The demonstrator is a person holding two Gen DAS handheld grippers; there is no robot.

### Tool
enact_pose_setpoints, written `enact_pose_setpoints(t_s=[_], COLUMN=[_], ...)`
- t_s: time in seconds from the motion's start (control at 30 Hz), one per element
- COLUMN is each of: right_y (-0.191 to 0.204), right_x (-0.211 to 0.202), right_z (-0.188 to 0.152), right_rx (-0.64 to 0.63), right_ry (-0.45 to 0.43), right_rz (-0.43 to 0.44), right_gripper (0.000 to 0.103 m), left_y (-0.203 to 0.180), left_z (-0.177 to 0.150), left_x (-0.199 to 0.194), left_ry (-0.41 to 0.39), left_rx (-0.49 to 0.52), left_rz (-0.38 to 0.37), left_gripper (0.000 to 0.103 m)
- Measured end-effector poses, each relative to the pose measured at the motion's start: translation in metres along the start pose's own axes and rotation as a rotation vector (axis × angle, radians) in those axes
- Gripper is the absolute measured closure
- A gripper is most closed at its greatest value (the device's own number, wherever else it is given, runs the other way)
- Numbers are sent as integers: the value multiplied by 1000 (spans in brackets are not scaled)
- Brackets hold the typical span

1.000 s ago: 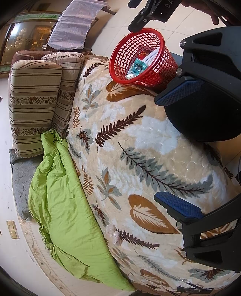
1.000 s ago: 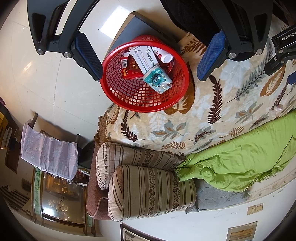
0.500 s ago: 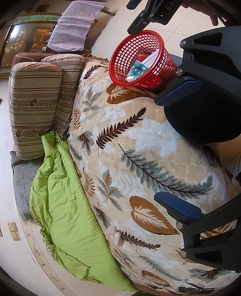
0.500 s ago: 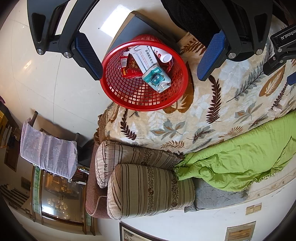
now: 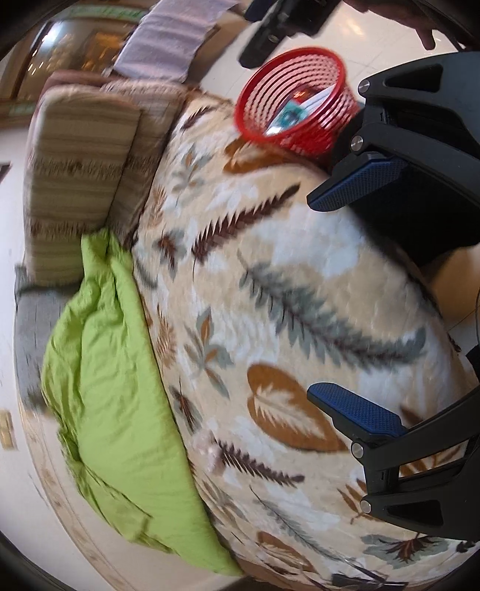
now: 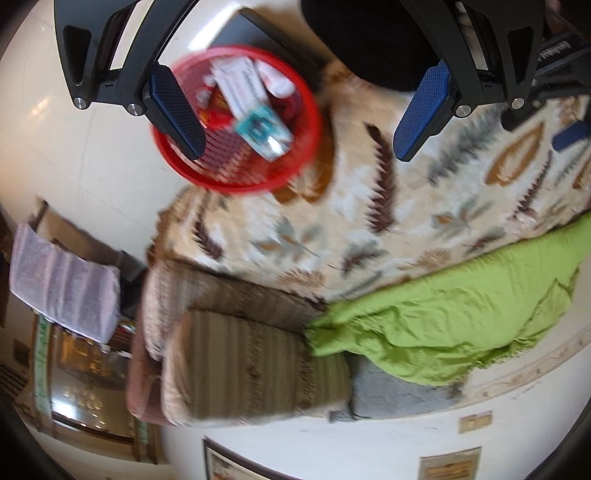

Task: Collect trash

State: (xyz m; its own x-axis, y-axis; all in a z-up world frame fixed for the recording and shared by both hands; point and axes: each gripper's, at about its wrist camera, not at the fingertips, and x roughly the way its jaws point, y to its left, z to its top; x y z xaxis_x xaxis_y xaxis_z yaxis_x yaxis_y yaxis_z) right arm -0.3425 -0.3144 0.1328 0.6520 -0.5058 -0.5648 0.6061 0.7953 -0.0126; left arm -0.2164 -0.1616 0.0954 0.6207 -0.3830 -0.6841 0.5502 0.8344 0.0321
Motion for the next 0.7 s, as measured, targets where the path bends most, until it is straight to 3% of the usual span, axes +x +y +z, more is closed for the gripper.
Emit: enact_pose_setpoints(t_s=[0.27,0.37,0.5,0.6,0.7], right_y=[76,113,168,206,241], right_x=[16,39,93,138,188], right_z=[42,48,47,42,35], right_rx=[-84,-123,-181,-234,-262], right_ry=[-104,-75,-14,49,139], right_rz=[151,224,338,327,327], right_gripper=[0,0,0,0,0], left_y=[81,113,164,191,213], left_z=[8,8,7,7,9], left_x=[14,26,60,91,124], left_ry=[4,37,110,182,255], left_rx=[-156,-209,-276,-309,-343], left_rz=[150,199,339,384,380], left_gripper=[10,10,10,10,10])
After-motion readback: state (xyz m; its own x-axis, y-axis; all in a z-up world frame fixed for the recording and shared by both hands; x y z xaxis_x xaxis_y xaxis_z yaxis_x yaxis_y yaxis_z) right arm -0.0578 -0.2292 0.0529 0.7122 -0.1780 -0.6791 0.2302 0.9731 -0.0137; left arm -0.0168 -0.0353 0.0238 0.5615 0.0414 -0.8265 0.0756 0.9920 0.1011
